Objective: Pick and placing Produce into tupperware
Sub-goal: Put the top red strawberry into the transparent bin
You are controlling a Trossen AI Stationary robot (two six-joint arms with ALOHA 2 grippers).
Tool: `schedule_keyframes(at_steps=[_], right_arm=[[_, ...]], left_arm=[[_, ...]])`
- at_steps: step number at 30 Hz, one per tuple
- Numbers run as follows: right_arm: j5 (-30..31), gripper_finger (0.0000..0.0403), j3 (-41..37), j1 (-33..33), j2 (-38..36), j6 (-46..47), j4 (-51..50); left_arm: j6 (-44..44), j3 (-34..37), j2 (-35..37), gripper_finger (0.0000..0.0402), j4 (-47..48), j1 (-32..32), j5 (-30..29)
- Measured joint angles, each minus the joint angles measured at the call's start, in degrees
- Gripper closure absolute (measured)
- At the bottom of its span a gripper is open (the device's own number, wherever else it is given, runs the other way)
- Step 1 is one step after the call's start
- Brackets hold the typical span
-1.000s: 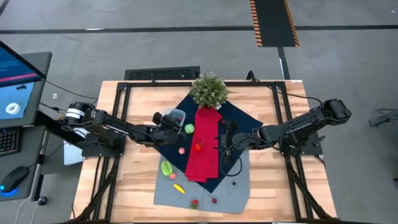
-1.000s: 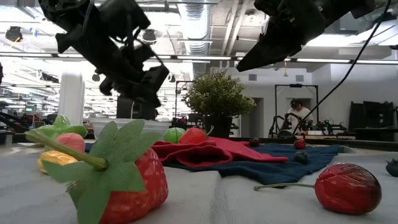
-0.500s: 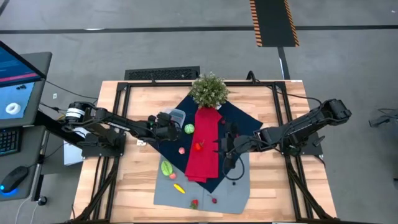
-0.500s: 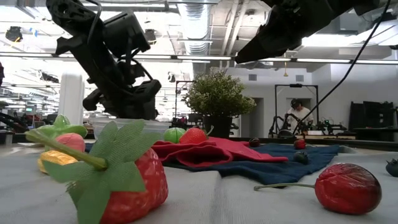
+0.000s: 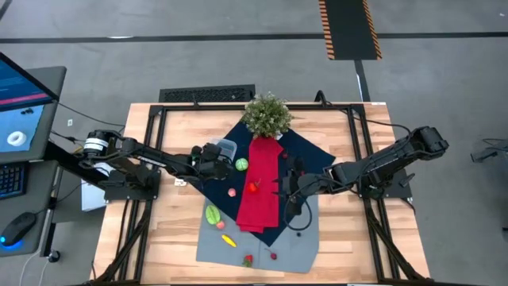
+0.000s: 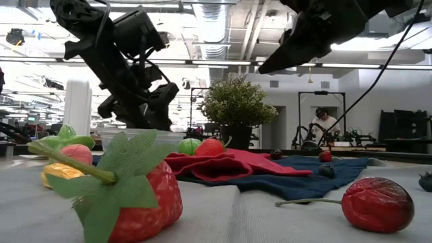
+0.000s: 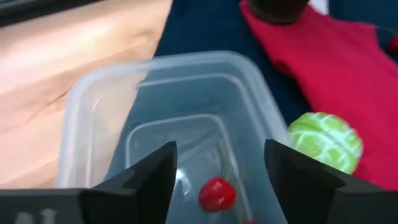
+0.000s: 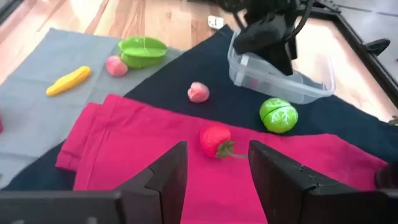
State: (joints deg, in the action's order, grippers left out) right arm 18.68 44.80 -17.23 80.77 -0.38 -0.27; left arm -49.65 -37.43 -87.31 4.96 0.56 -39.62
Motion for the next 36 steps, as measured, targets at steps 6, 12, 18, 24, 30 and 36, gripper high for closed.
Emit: schedule_keyframes(at_steps=[6,12,18,24,30,36], right_arm=[[-1.5,0.0220,0.0,0.1,0.0,-1.1,-2.3],[-2.4,0.0231,-0.1,0.1,0.2,-3.6,-3.7],[-2.2,0.0241,-0.1,0.3,2.6,-3.3,-3.7],[-2.2,0.0248,-0.2,0.9,3.1,-2.6,-4.8],[-2.2,0.0254,-0.1,0.0,0.8,-2.6,-5.6],[-2.1,0.0255,-0.1,-0.5,-2.4,-2.6,-6.3]], left_arm=[[7.5,-0.6,0.0,0.0168,-6.1,0.7,0.4],[14.7,-4.5,0.0,0.0168,-6.4,3.7,0.4],[19.9,-5.3,0.0,0.0169,-13.6,7.0,6.8],[17.5,-5.3,0.0,0.0169,-16.2,7.3,7.9],[17.5,-5.3,-1.4,0.0169,-18.6,7.3,10.9],[18.7,-6.1,-4.9,0.0169,-23.1,6.5,13.5]])
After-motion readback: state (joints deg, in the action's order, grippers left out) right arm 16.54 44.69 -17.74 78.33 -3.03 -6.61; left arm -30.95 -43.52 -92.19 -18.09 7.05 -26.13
